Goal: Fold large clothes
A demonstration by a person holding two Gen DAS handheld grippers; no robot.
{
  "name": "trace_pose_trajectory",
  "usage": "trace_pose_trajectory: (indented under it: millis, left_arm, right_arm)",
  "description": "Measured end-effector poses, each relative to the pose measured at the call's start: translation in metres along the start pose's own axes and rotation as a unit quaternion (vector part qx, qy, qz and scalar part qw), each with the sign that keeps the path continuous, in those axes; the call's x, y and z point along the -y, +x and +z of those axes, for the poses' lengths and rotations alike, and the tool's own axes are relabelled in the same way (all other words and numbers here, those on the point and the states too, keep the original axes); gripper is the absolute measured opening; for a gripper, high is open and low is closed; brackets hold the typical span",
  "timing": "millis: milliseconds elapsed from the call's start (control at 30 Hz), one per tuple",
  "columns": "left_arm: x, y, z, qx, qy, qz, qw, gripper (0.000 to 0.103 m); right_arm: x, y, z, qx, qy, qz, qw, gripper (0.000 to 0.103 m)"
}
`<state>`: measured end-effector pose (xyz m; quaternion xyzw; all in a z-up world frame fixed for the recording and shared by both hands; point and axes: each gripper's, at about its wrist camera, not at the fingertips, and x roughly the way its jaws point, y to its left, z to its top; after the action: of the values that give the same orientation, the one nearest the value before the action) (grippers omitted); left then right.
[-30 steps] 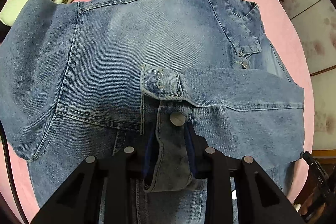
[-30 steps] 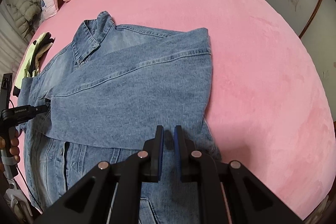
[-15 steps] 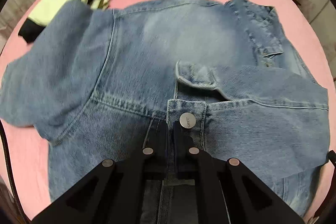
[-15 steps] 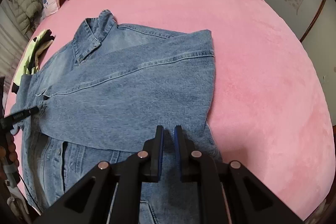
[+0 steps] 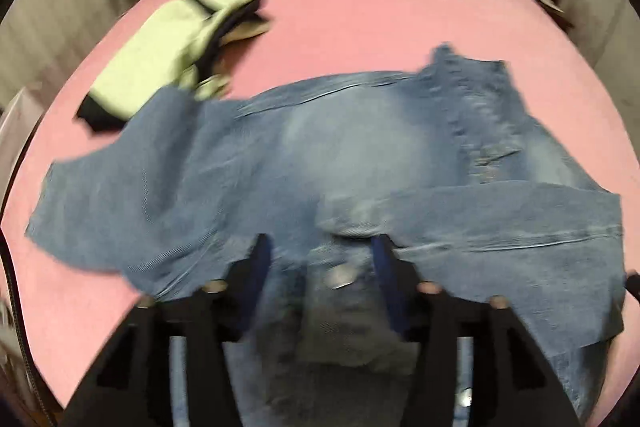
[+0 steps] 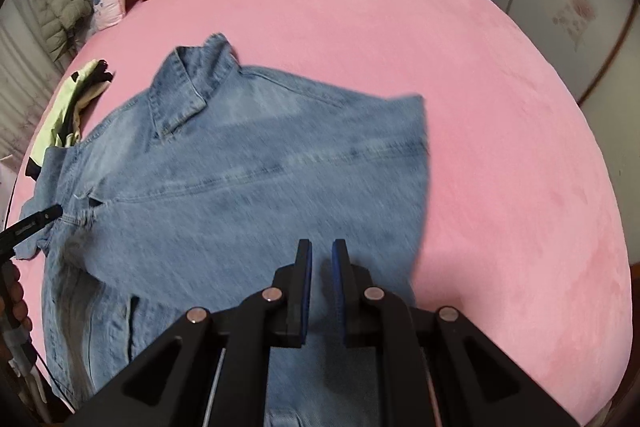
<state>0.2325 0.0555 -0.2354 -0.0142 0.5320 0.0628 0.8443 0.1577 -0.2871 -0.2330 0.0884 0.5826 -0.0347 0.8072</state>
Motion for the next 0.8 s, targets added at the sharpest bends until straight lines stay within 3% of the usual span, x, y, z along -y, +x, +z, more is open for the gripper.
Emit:
trace_pose_trajectory:
  millis: [167, 300, 433, 467, 500, 633, 800]
  left_arm:
    - [0.053, 0.042, 0.016, -0.039, 0.024, -0.028, 0.9986, 0.057]
    - [0.062, 0.072, 0.014, -0.073, 0.008, -0.017, 0.9972, 0.057]
    - [0.061, 0.084, 0.014, -0.075, 0.01, -0.022, 0.9969, 0.057]
    - [0.063, 0.085, 0.015, -0.073, 0.015, -0.022, 0.997, 0.057]
    - [0.064, 0.085, 0.015, -0.071, 0.021, -0.022, 0.997, 0.057]
    - [0.065, 0.085, 0.014, -0.065, 0.032, -0.028, 0.997, 0.058]
    - [0.071, 0.085, 0.018, -0.091, 0.045, -0.03, 0.9944, 0.059]
  right_arm:
    - [-0.039, 0.03, 0.029, 0.006, -0.056, 0.01, 0.998, 0.01]
    - [-0.046, 0.067, 0.049, -0.006, -0.088, -0.017, 0.996, 0.01]
    - [-0.001, 0.099, 0.069, -0.023, -0.06, -0.077, 0.995, 0.009]
    - [0.01, 0.101, 0.072, -0.023, -0.052, -0.085, 0.995, 0.002]
    - [0.028, 0.103, 0.075, -0.024, -0.035, -0.072, 0.997, 0.0]
    - [0.08, 0.095, 0.079, -0.024, 0.014, -0.083, 0.996, 0.0]
    - [0.089, 0.067, 0.07, -0.023, 0.041, -0.056, 0.997, 0.0]
